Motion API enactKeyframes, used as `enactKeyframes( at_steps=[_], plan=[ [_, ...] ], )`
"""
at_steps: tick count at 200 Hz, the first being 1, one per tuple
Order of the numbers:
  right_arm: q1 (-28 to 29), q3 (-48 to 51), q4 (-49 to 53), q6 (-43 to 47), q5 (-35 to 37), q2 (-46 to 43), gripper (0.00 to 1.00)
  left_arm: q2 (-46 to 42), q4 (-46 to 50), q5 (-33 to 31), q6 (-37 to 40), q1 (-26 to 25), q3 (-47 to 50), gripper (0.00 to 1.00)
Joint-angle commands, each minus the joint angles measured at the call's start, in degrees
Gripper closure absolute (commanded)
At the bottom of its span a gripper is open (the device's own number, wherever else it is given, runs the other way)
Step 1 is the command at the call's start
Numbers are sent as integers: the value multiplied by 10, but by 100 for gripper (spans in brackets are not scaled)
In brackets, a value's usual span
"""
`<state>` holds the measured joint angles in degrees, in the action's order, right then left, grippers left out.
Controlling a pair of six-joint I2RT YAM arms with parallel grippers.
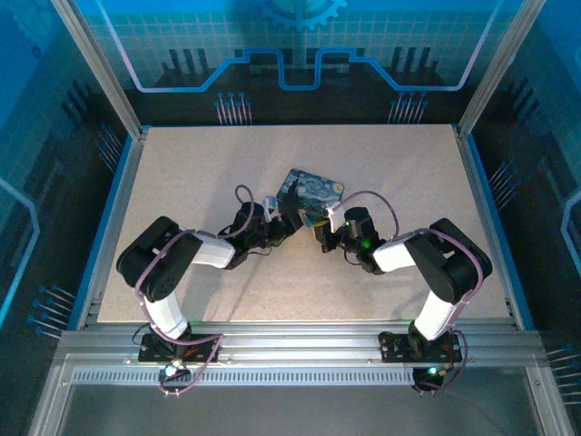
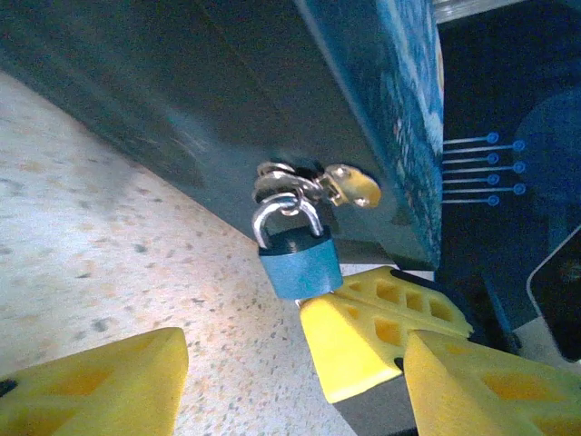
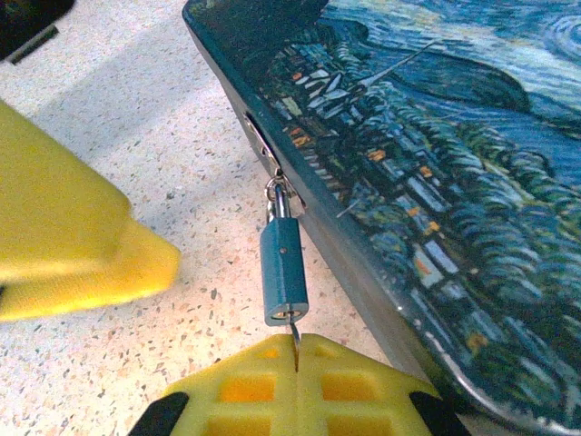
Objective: Unlock a padlock with a key
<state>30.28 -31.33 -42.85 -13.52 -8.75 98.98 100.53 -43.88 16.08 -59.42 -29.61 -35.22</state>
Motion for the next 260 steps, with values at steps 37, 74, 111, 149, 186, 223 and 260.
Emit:
enactKeyframes(
  at_steps=[37,74,111,149,186,223,260],
  plan=[
    [-8,-19,37,-71,-49,-23,100,-12,-102,-2,-75,21,50,36],
    [-8,-15,27,-96,-58,-26,100,14,-145,-5,-111,17,58,39],
    [-8,-11,12,-127,-73,-27,100,49,-196,-8,-149,7,58,42],
    [-3,-9,5,-154,-83,-27,100,74,-218,-18,-167,-7,57,42],
    [6,-7,7,-171,-80,-32,100,83,-218,-22,-173,-12,53,43],
    [16,-7,6,-190,-76,-35,100,97,-235,-23,-185,-18,50,46],
    [28,-8,8,-202,-69,-39,100,109,-252,-28,-197,-21,50,47]
  ],
)
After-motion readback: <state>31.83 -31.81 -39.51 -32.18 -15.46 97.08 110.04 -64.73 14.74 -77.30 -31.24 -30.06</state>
